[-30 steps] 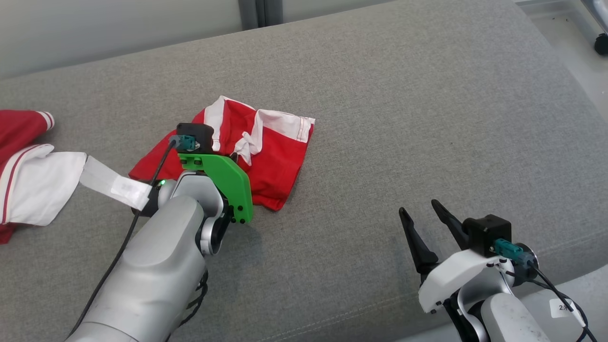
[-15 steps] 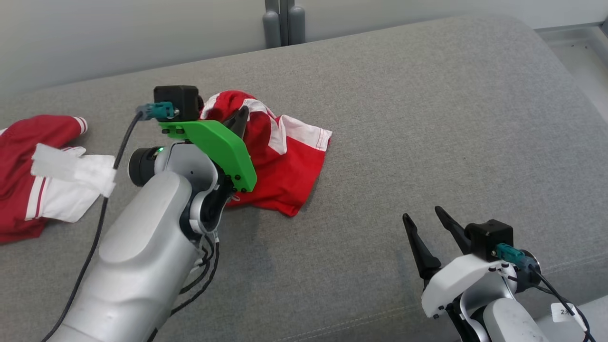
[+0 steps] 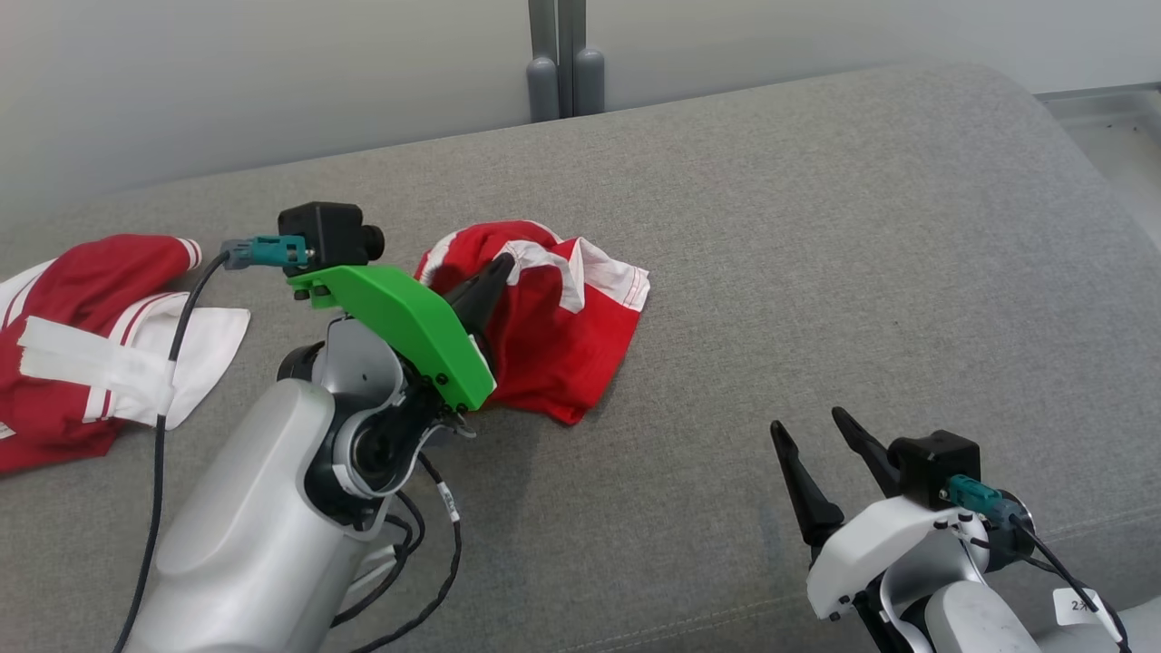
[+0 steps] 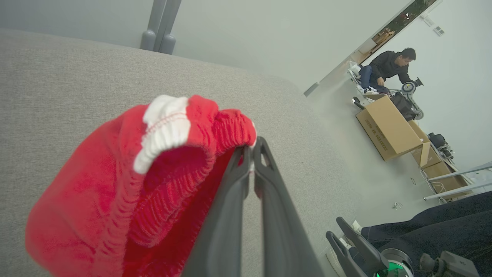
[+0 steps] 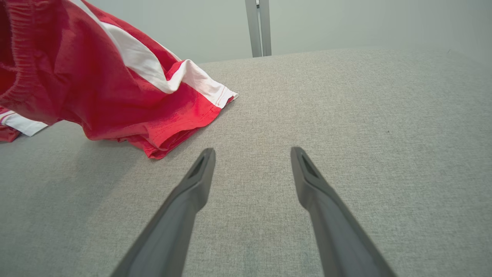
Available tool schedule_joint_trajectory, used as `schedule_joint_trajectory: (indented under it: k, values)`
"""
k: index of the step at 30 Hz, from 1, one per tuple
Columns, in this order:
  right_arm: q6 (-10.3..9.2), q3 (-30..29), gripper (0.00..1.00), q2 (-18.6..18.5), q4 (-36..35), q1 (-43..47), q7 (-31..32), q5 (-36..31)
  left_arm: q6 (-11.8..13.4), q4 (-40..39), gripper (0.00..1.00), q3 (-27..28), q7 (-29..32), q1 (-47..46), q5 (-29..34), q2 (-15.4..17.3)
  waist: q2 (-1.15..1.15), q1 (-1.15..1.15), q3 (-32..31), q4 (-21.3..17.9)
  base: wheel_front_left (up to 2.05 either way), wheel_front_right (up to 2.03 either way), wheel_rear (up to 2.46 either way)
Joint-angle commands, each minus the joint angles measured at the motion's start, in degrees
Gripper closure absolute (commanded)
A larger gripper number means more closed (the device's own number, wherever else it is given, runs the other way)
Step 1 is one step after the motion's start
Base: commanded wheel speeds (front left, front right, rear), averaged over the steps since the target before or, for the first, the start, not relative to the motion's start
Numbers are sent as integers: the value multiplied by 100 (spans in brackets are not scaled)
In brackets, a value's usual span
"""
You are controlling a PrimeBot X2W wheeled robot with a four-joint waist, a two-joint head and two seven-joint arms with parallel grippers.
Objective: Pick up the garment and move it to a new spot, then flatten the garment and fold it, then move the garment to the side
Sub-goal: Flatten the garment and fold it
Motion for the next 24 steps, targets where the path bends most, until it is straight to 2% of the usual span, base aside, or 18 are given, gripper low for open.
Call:
schedule_joint_trajectory:
  k: [1,6,7,8,9,14,18,24]
  values:
    - [0,11,0,-12,-34,50,19,-9,77,-63,100,39,71,75,-48,86,0,0,2,-21,0,0,0]
    - [0,49,0,-13,-84,87,44,-5,578,96,100,158,278,186,112,519,0,0,61,-124,0,0,0]
    - [0,49,0,-13,-84,87,44,-5,578,96,100,158,278,186,112,519,0,0,61,-124,0,0,0]
    - [0,44,0,-11,-100,96,49,-11,703,184,100,236,342,260,118,713,0,0,96,-162,0,0,0]
    - [0,44,0,-11,-100,96,49,-11,703,184,100,236,342,260,118,713,0,0,96,-162,0,0,0]
    - [0,-8,0,-11,-138,103,64,-57,926,509,100,319,216,426,396,1179,0,0,185,-190,0,0,0]
    - [0,-26,0,-10,-165,85,85,-92,971,840,100,182,164,478,610,1320,0,0,223,-158,0,0,0]
    - [0,-18,0,-11,-199,31,123,-90,1016,1053,100,-11,105,488,792,1238,0,0,236,-80,0,0,0]
